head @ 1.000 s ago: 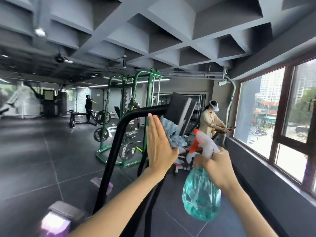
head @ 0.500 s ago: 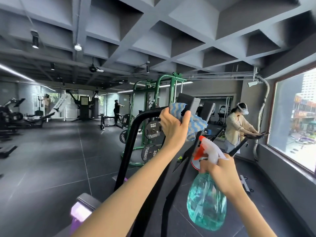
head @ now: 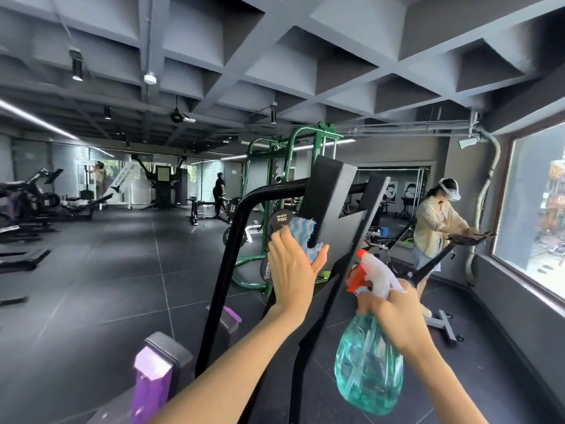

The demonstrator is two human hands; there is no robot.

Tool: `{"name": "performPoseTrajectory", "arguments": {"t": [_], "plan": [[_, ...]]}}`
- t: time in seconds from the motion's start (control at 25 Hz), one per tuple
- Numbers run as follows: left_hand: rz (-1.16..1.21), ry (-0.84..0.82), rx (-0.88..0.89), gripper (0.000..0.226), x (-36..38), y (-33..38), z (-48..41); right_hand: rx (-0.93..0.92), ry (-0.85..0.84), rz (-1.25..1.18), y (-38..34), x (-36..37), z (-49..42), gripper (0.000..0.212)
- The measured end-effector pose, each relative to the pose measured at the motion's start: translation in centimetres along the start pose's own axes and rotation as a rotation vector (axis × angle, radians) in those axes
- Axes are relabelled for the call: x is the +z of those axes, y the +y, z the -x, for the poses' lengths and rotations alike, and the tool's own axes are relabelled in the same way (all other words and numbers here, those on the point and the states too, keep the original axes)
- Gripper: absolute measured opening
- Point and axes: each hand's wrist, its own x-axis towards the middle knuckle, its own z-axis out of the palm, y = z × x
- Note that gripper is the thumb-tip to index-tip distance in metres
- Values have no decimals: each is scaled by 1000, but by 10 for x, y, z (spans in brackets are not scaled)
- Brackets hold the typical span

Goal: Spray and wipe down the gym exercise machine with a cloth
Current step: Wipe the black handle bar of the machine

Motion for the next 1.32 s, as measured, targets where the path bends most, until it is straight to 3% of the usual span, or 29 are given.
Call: {"name": "performPoseTrajectory", "arguments": {"t": [0.16, 0.32, 0.48, 0.6, 0.72, 0.92, 1.16, 1.32], "plan": [[25, -60, -47, 65, -5, -25, 31, -2, 7, 63, 3, -3, 0, 65], [168, -41, -95, 66, -15, 27, -33, -28, 14, 61, -1, -11, -6, 70], [162, -56, -87, 62, -14, 46, -60, -60, -14, 116, -10, -14, -13, 40], [145, -45, -67, 64, -10, 21, -30, -81, 13, 78, -17, -14, -17, 34], [166, -168, -105, 65, -11, -9, 11, -115, 48, 83, -21, -12, -20, 36], [319, -353, -351, 60, -20, -23, 21, -124, 24, -7, -24, -14, -19, 40], [287, -124, -237, 58, -15, 30, -34, -85, -13, -113, -2, -1, -16, 62], [403, -210, -136, 53, -14, -8, -2, -31, -51, -32, 18, 19, -19, 54]]}}
